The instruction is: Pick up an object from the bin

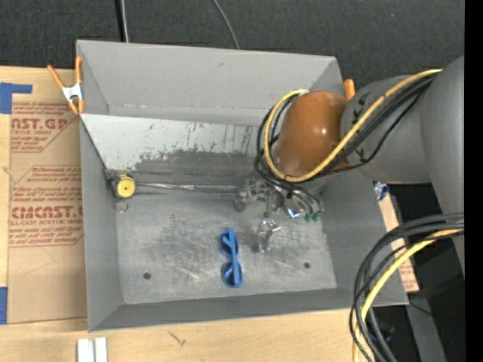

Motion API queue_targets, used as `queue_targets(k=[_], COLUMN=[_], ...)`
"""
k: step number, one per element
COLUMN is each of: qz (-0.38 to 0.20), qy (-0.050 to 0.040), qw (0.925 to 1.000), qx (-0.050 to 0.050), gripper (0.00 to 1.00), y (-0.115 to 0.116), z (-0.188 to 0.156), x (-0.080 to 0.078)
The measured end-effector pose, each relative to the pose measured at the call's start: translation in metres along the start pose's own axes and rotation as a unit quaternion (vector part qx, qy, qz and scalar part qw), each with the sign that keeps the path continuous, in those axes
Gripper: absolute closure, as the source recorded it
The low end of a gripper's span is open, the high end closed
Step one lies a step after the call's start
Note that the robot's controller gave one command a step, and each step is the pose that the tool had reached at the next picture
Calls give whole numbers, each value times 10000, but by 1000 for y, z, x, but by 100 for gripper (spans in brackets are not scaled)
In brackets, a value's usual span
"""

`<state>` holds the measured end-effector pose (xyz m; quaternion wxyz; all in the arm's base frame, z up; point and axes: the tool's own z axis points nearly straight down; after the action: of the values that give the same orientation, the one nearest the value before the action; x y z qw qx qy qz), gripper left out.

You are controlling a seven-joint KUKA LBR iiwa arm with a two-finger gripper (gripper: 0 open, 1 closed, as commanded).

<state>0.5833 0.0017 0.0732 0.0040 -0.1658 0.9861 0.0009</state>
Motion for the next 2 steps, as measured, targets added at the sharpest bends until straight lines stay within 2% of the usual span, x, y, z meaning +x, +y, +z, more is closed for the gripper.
queue_targets(k=[1, 2], qz=[-139, -639], qy=[9, -36], qw=[9999, 9979], qx=[-4, 11], gripper=[0, 0], y=[74, 110], z=[-4, -13], x=[48, 58])
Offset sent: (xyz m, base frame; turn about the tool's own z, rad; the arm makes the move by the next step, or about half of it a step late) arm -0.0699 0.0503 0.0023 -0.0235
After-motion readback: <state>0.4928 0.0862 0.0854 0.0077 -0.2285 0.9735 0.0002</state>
